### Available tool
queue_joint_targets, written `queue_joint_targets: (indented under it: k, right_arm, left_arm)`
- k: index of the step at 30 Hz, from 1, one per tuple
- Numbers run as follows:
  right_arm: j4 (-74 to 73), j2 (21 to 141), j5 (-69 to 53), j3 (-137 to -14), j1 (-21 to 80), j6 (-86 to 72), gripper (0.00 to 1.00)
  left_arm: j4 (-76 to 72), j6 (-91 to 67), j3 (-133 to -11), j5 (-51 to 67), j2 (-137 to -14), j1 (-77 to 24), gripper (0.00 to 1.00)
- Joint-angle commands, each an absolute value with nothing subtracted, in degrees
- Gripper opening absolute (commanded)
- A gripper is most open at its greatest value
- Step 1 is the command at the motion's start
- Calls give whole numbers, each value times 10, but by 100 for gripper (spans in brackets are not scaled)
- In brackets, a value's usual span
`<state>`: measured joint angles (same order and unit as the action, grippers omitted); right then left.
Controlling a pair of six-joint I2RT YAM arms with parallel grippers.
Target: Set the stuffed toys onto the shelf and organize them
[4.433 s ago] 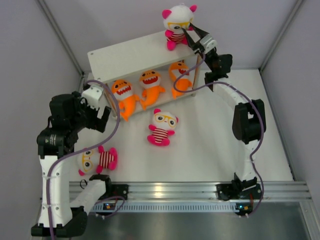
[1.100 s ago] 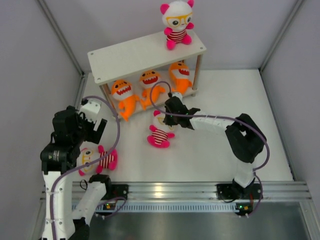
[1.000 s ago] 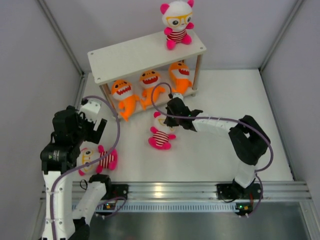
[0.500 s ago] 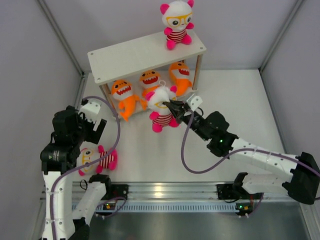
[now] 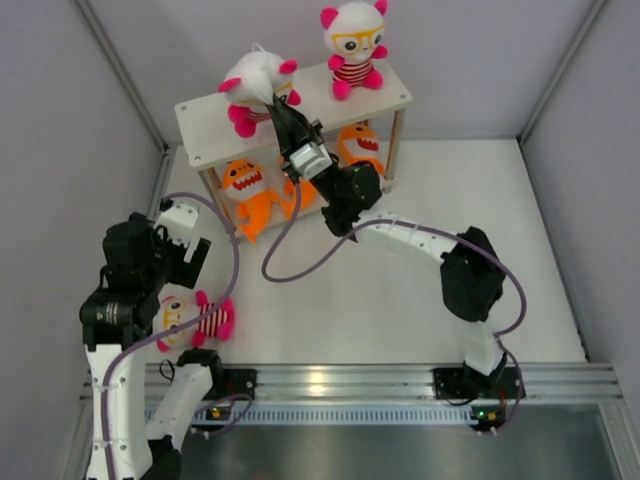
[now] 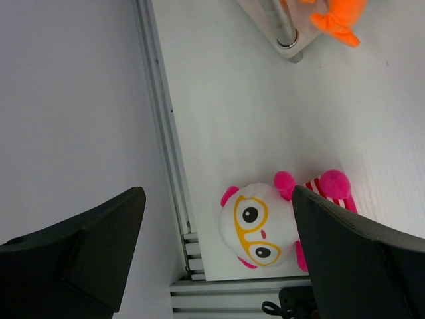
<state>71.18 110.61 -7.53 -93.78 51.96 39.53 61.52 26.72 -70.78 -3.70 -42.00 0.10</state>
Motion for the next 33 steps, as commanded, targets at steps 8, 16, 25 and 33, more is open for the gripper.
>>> queue_joint_targets:
  k: [8, 16, 25, 33]
  right_arm:
    - [626, 1244, -95, -1273, 436, 327, 0]
    - [518, 1199, -108, -1210, 417, 301, 0]
    - [531, 1201, -103, -1163, 401, 324, 0]
    - [526, 1201, -97, -1152, 389, 315, 0]
  left_arm:
    - [601, 266, -689, -30, -424, 11, 99]
    - [601, 267, -686, -25, -428, 11, 99]
    - [601, 267, -689, -26, -425, 11, 98]
    - [602, 268, -689, -24, -424, 12, 99]
